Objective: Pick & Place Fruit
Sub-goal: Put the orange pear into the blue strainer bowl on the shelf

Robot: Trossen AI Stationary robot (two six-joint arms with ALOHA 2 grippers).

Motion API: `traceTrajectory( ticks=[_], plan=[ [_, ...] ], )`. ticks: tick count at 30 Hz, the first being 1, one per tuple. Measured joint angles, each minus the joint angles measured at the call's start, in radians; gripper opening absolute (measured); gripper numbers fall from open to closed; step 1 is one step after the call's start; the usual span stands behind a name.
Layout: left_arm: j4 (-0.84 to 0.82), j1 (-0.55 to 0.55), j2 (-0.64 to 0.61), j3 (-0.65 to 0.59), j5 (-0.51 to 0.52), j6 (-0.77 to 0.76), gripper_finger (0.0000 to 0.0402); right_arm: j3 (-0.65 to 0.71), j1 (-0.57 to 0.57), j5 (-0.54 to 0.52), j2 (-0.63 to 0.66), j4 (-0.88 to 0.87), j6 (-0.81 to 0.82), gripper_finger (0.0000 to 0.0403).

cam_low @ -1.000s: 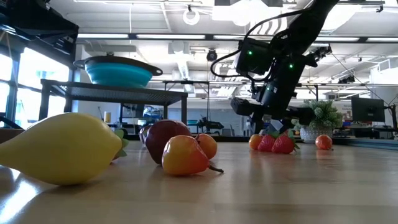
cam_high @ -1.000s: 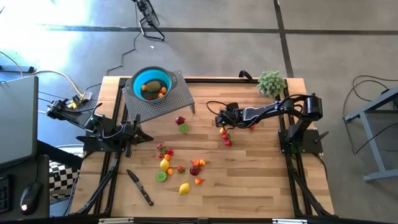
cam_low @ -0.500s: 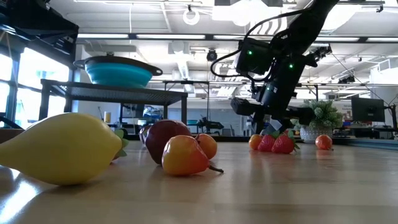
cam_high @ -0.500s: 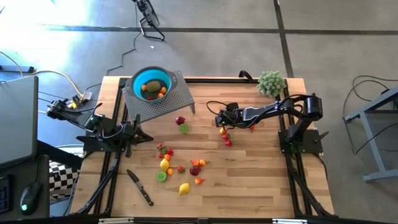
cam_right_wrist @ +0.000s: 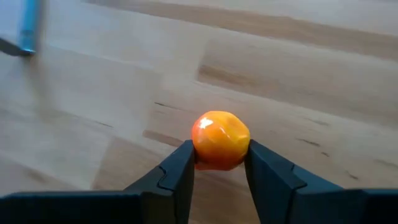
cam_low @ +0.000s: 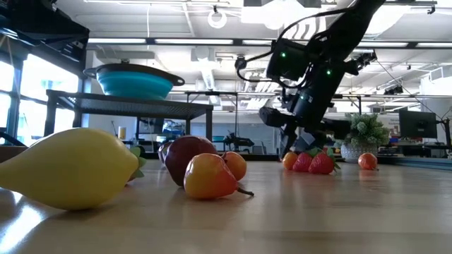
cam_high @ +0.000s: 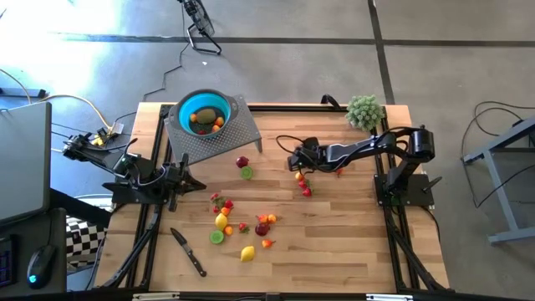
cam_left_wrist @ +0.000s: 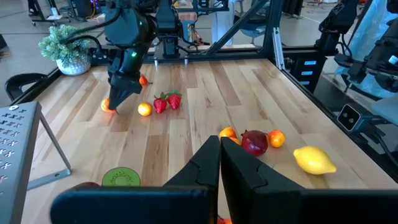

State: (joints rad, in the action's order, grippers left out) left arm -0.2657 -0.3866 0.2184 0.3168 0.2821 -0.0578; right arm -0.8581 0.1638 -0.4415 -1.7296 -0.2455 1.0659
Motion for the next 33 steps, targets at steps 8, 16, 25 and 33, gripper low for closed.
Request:
traceTrajectory(
  ticks=[8,16,25,33],
  plan=[
    [0.002,0.0,0.0,0.0,0.0,0.0,0.001,0.0,0.0,0.075,0.012,0.158,-0.132,0.0114],
    [0.043,0.0,0.0,0.0,-0.004,0.0,0.001,0.0,-0.016,0.135,0.077,0.332,-0.299,0.011],
    [0.097,0.0,0.0,0.0,0.071,-0.014,0.001,-0.001,-0.071,0.188,0.155,0.581,-0.535,0.011],
    [0.196,0.0,0.002,0.0,0.195,-0.124,0.0051,-0.001,-0.113,0.233,0.156,0.8,-0.773,0.0111]
  ],
)
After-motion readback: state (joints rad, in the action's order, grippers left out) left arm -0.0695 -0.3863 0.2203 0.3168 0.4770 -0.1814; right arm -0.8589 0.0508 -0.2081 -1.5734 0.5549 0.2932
